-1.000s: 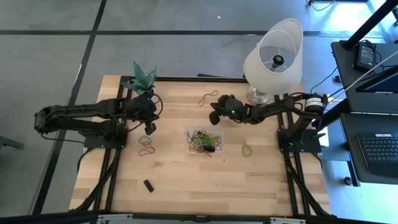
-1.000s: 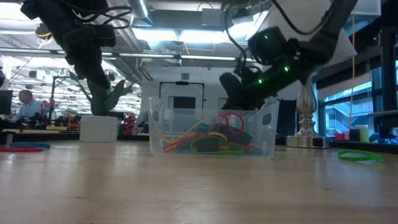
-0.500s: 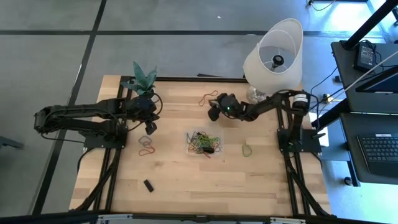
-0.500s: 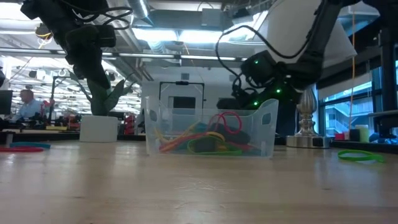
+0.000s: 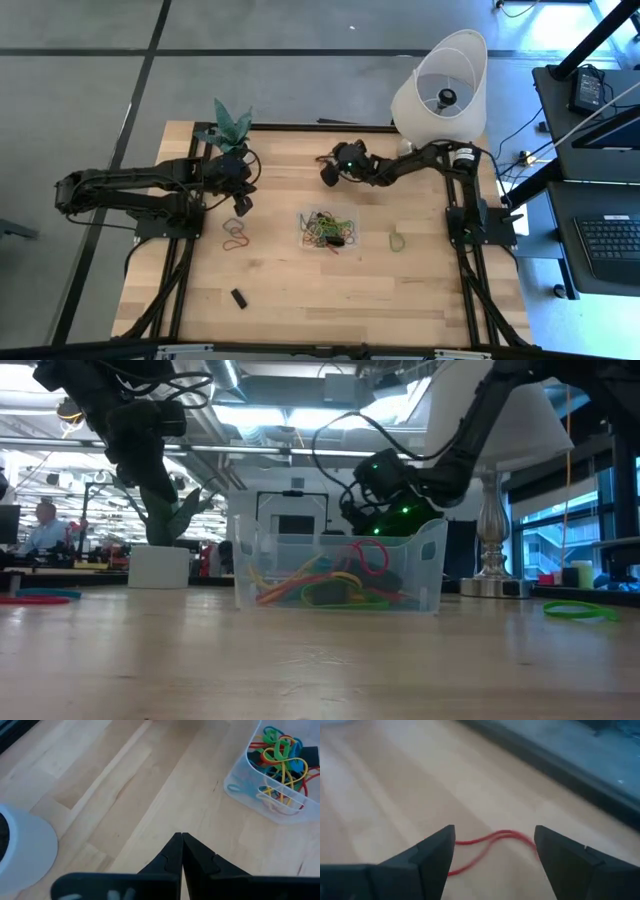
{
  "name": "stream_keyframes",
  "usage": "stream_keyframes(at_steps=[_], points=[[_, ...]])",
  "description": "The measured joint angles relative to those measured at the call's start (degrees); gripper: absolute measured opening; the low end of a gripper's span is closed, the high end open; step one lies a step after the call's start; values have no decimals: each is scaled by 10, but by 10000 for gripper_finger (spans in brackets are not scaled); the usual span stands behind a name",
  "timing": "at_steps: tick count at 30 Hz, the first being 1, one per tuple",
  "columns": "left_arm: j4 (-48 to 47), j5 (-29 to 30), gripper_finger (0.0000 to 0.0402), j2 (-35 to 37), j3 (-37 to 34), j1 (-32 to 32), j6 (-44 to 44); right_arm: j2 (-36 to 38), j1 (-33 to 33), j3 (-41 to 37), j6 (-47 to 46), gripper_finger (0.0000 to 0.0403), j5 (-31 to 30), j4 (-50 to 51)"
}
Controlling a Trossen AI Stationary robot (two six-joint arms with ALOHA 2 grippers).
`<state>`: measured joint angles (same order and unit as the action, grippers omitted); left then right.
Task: Pick and place rubber bands into bin
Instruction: Put the red rubber band into the transparent bin
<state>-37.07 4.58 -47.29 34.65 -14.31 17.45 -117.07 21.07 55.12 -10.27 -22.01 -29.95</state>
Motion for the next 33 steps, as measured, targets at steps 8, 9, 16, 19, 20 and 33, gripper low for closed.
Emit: stream_keyframes(at_steps=[8, 9, 16, 19, 20, 33], points=[[0, 0, 3, 0, 0, 0, -1, -64, -18, 111, -76, 277, 49, 199], [0, 0, 3, 0, 0, 0, -1, -70, -22, 128, -90, 277, 49, 229], [0, 0, 3, 0, 0, 0, -9, -88, -27, 183, -101, 221, 52, 281], [-1, 0, 3, 0, 0, 0, -8, -89, -24, 199, -103, 149, 63, 306], [-1, 0, 3, 0, 0, 0, -9, -89, -23, 200, -102, 121, 65, 310], [0, 4, 3, 0, 0, 0, -17, 13, -31, 232, -74, 5, 89, 377]])
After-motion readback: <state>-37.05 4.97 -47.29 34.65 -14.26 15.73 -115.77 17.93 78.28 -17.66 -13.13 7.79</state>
